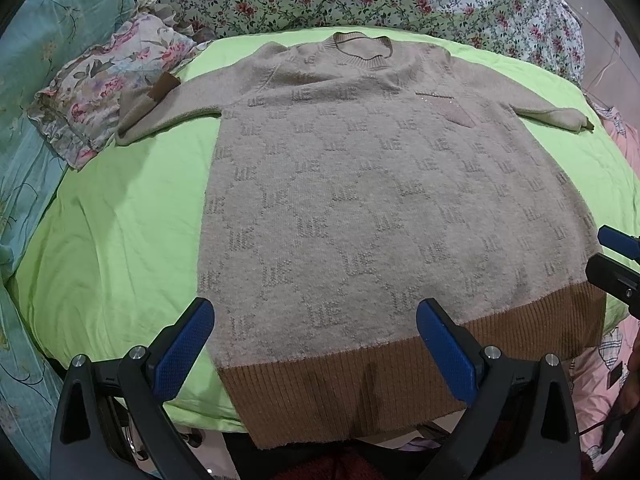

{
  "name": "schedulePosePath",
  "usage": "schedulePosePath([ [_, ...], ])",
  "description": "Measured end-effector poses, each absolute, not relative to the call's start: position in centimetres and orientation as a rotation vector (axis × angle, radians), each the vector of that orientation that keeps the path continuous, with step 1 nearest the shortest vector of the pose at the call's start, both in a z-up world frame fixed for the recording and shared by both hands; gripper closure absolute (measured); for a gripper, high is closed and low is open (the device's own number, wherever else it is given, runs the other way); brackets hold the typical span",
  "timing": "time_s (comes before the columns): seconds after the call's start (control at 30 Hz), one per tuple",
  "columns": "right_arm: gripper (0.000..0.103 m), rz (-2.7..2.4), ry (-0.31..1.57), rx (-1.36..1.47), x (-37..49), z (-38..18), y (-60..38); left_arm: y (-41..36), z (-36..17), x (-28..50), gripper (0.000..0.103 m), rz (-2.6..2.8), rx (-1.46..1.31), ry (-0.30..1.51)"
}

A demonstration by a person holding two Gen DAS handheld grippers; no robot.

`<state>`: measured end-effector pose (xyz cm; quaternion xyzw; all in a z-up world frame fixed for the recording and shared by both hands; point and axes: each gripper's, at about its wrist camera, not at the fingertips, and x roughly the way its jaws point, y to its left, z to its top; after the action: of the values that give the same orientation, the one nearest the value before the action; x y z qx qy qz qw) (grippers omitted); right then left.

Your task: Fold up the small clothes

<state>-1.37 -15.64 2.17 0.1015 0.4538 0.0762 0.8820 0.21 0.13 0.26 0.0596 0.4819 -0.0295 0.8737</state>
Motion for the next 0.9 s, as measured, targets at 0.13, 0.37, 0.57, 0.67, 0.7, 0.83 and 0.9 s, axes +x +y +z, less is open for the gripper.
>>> schedulePosePath([
  [0.13,0.001,0.168,0.929,0.235,-1.4,2.2,-15.7,0.2,0.2,0.2,0.002,-0.065,0.123,1.01],
  [0.37,0.001,0.169,0.929,0.245,-1.2,2.2,-16.0,0.3,0.1,0.4,0.002,-0.07,0.113,1.024],
  [0.57,0.001,0.156,0.938,0.227,-1.1,2.0,-16.1,0.4,-0.2,0.7,0.002,-0.075,0.107,1.048],
  [0.67,0.001,0.154,0.944,0.222,-1.0,1.9,-16.1,0.5,-0.3,0.7,0.002,-0.083,0.099,1.061],
  [0.7,0.001,0.154,0.945,0.223,-1.0,1.8,-16.1,0.5,-0.3,0.8,0.002,-0.084,0.099,1.061],
  [0.83,0.001,0.154,0.951,0.229,-1.0,1.8,-16.1,0.4,-0.4,1.0,0.002,-0.093,0.095,1.077],
  [0.9,0.001,0.147,0.957,0.229,-0.9,1.8,-16.1,0.5,-0.4,1.2,0.002,-0.098,0.096,1.08],
])
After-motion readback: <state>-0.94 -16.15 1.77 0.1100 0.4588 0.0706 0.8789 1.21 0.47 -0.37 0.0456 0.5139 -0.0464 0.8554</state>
